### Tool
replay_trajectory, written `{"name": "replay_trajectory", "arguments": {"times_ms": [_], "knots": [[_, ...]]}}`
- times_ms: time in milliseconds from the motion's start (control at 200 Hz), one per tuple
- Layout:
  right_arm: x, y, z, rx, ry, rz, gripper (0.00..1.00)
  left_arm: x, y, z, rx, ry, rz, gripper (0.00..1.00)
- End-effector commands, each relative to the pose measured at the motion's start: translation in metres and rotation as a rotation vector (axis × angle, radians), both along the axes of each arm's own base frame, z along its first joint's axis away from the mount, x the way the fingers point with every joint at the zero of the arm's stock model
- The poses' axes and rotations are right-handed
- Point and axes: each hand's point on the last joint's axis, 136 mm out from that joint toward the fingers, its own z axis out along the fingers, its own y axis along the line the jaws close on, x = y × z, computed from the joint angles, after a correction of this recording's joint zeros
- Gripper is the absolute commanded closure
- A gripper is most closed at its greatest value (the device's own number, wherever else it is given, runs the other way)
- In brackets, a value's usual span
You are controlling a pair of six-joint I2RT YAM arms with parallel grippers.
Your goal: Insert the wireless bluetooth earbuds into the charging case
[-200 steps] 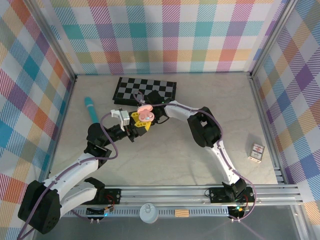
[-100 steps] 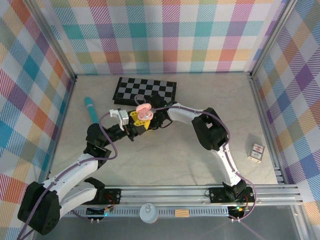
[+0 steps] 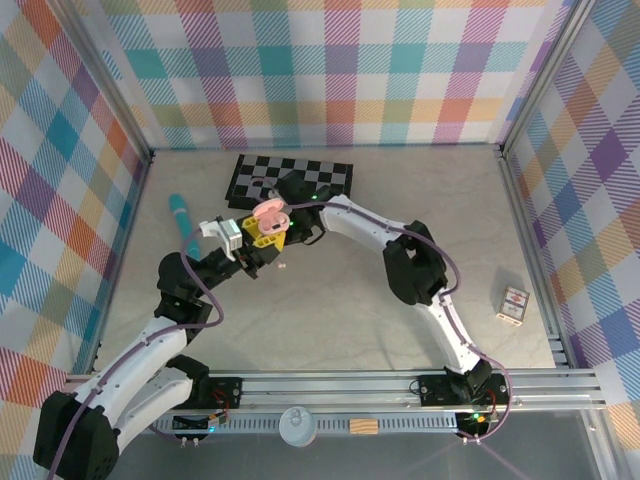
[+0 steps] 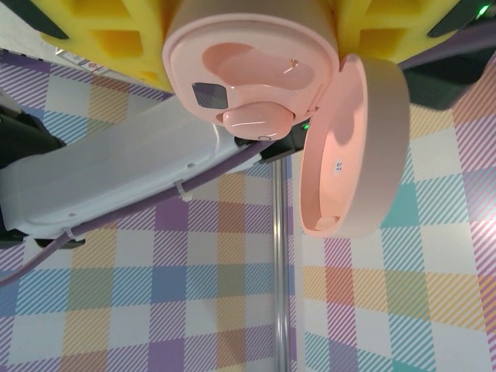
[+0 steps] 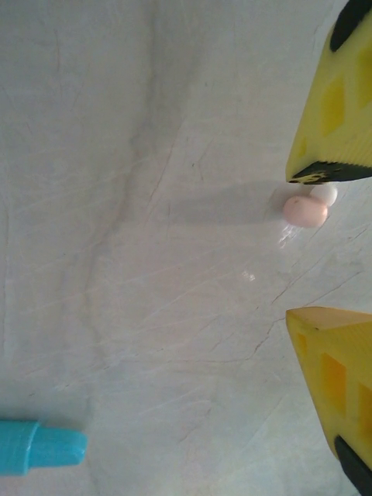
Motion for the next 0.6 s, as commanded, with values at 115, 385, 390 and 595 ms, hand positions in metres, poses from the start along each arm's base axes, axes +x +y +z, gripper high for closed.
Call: {"name": "replay_trajectory", "arguments": {"times_ms": [115,385,390,595], "knots": [[-0.014,-0.004,-0.040,-0.200,0.039,-0.028,0.56,-0.004,0.001,0.011,0.004,-0.045,-0.008,0.69],[-0.020,-0.003,-0.056,-0.251,0.047,-0.012,0.61,-0.005,0.000,0.010,0.002,-0.044,-0.017,0.69],[-0.020,-0.003,-0.056,-0.252,0.047,-0.012,0.61,-0.005,0.000,0.011,0.002,-0.044,-0.017,0.69],[-0.022,-0.001,-0.055,-0.251,0.033,0.017,0.61,-0.005,0.000,0.011,0.000,-0.046,-0.018,0.69]]}}
